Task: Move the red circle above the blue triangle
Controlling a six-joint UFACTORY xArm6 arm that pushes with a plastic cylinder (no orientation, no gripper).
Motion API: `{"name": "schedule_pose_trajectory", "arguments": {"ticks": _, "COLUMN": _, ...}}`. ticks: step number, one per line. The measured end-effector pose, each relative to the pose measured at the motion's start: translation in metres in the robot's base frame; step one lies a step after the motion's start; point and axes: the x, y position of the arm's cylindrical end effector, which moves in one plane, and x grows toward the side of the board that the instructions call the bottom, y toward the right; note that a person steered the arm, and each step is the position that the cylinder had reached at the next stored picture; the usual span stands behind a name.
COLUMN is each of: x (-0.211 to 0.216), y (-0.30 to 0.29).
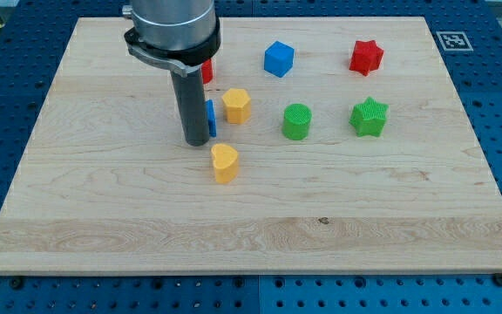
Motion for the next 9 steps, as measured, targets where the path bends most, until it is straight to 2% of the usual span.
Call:
{"name": "schedule_pose_trajectory", "arguments": {"ticks": 1, "x": -0.007, "y": 0.0}}
{"name": "schedule_pose_trajectory", "arguments": {"ticks": 2, "x": -0.007, "y": -0.031}}
{"name": "schedule_pose_trajectory", "arguments": {"ticks": 3, "x": -0.016, "y": -0.088}}
{"name": "schedule_pose_trajectory", "arguments": {"ticks": 4, "x": -0.068, "y": -0.134}}
{"name": "schedule_pose_trajectory", "arguments": {"ticks": 5, "x": -0.124, "y": -0.145}}
{"name": "schedule_pose_trajectory", "arguments": {"ticks": 6, "x": -0.147, "y": -0.133}}
{"name": "schedule_pose_trajectory", "arguments": {"ticks": 8, "x": -0.182, "y": -0.059}}
{"name": "schedule_pose_trajectory", "arguments": {"ticks": 9, "x": -0.186, "y": -0.031}}
